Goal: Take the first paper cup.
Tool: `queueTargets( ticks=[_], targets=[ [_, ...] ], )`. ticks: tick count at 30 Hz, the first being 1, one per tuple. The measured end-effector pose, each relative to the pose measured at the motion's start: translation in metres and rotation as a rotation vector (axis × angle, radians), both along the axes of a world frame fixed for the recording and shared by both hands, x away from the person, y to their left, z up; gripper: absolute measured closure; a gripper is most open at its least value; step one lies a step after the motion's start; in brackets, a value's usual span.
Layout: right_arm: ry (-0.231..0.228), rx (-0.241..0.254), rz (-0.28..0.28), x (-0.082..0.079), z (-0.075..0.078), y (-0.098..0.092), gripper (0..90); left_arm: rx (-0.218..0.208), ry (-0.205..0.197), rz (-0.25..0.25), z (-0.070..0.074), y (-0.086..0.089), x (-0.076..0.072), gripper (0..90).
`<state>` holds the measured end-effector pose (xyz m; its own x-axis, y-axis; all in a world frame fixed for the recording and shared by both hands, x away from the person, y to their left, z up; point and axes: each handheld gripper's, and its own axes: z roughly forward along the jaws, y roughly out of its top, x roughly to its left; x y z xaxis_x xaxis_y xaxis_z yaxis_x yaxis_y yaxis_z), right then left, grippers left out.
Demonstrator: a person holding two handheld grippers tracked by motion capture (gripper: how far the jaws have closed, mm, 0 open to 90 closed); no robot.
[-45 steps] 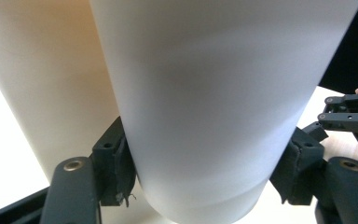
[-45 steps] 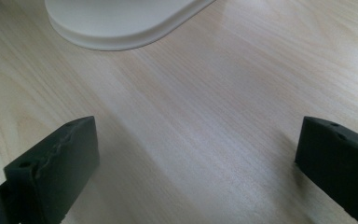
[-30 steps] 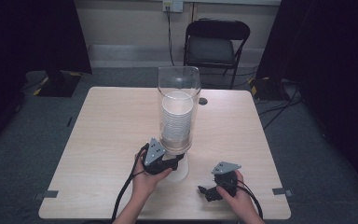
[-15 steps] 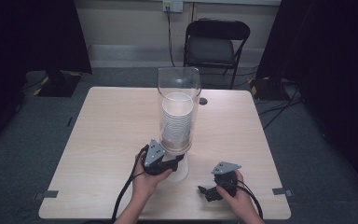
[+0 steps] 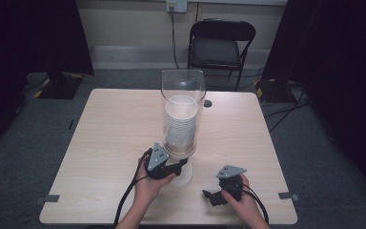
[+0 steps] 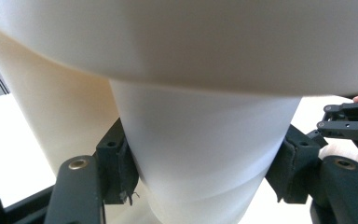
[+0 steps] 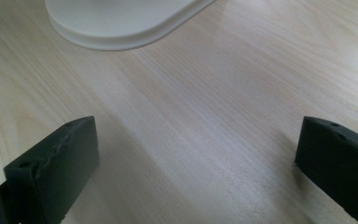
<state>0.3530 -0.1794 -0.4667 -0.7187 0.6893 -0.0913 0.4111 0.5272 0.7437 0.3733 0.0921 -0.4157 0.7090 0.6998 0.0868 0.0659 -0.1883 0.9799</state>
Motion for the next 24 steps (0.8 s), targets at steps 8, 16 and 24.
queueTargets(
  ticks=[8,16,24],
  targets=[
    [0.0,0.0,0.0,0.0,0.0,0.0,0.0,-0.001,-0.014,0.002,-0.0013,-0.0004,0.0003,36.0],
    [0.0,0.0,0.0,0.0,0.0,0.0,0.0,0.003,-0.015,0.003,-0.0018,-0.0008,-0.0002,36.0],
    [0.0,0.0,0.0,0.0,0.0,0.0,0.0,0.008,-0.015,0.012,-0.0019,-0.0011,-0.0014,36.1]
  ],
)
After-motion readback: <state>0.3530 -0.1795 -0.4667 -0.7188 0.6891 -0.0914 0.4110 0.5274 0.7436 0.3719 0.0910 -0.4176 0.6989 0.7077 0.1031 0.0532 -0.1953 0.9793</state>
